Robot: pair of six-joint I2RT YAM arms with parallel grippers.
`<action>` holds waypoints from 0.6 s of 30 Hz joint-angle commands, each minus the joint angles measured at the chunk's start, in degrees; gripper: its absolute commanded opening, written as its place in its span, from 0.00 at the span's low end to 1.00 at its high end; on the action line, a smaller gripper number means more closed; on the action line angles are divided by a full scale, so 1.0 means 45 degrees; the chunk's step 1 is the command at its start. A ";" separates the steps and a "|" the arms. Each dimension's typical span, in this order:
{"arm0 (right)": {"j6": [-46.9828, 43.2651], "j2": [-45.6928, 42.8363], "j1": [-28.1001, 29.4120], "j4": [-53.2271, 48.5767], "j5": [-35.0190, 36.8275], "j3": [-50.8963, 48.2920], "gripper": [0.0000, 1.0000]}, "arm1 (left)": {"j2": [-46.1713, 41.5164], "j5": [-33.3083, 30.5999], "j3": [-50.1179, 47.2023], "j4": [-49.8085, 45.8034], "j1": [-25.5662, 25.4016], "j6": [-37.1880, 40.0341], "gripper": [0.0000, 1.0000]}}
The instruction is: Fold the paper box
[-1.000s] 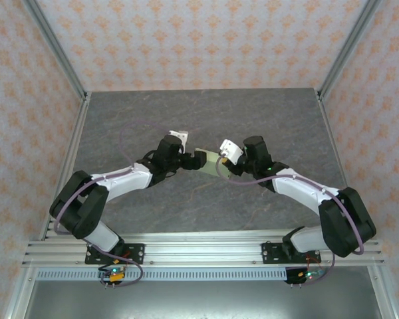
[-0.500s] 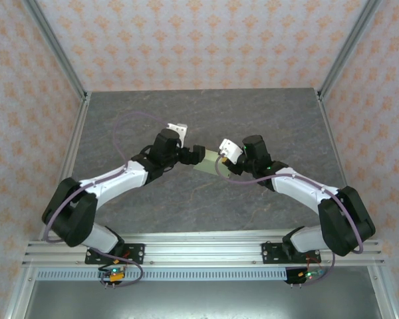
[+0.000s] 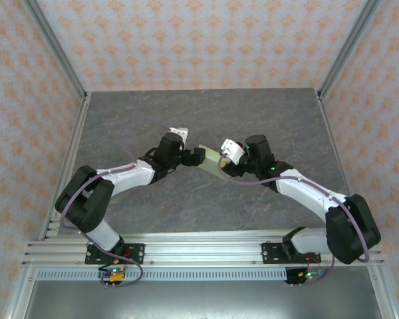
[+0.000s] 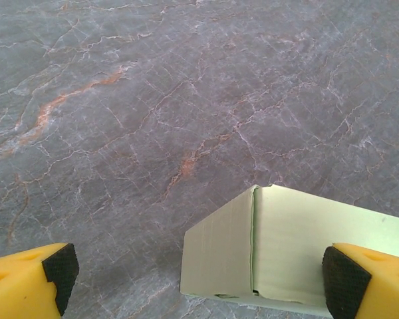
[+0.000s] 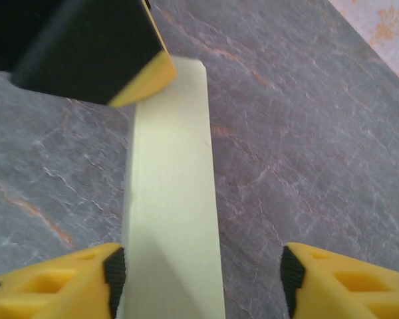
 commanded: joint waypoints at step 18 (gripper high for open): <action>-0.1690 0.3578 0.1267 -0.2968 0.0964 0.2700 0.50 | -0.1688 -0.0773 -0.0885 -0.1571 0.0200 -0.0042 1.00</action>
